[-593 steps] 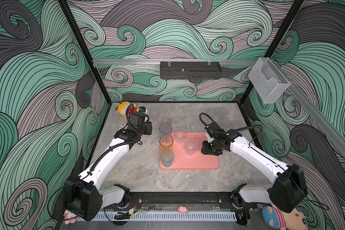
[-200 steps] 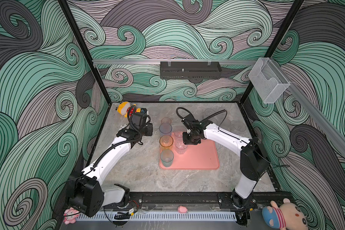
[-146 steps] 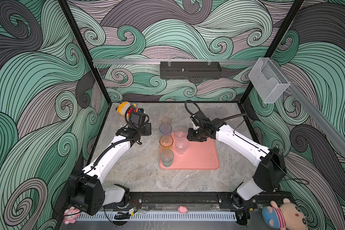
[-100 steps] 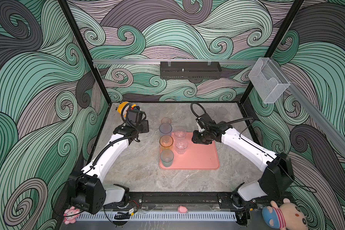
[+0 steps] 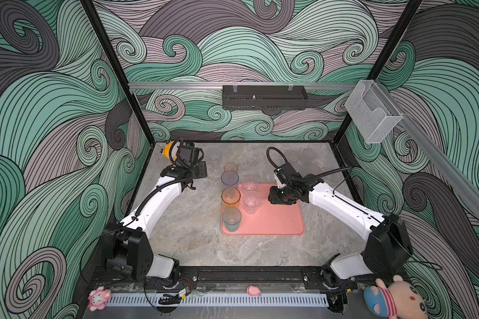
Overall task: Place the glasses into the tray
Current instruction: 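Grasp a clear glass near the polka-dot plush with the left gripper, then carry the clear glass over the tray with the left gripper while the right approaches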
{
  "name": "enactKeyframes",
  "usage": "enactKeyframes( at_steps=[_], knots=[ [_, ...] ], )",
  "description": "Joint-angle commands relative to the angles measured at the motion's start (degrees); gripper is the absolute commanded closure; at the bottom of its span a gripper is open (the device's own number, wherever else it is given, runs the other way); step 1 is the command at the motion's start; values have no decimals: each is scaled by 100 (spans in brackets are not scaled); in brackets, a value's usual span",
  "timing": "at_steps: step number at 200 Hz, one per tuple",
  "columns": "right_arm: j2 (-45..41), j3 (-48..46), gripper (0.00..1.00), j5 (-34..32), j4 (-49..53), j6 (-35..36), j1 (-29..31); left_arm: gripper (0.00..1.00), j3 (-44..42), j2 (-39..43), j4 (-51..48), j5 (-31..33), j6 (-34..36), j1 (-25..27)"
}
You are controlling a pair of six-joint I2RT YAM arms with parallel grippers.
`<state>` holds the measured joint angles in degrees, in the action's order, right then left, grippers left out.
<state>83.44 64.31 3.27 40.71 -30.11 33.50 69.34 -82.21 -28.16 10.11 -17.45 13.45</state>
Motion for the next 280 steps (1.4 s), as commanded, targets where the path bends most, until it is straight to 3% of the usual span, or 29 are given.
enactKeyframes(
  at_steps=[1, 26, 70, 110, 150, 236, 280],
  knots=[
    [-249, -159, 53, 3, -98, 152, -102, 39, 452, -332, -54, 146, -24, -311],
    [-325, -234, 53, 103, -94, 258, -183, 42, 902, -780, -218, 15, -16, -636],
    [-370, -296, 53, 212, -151, 290, -269, 43, 1727, -2013, -203, -1199, 143, -651],
    [-355, -288, 53, 237, -149, 307, -274, 43, 3026, -3270, -585, -1501, -139, -643],
    [-236, -259, 53, 226, -151, 328, -289, 44, 3561, -3923, -142, -1665, -170, -641],
    [101, 2, 53, 253, -132, 391, -344, 64, 4478, -4980, -183, -1657, -132, -565],
    [237, 44, 53, 291, -133, 412, -379, 83, 4455, -5008, -397, -1405, -115, -572]
  ],
)
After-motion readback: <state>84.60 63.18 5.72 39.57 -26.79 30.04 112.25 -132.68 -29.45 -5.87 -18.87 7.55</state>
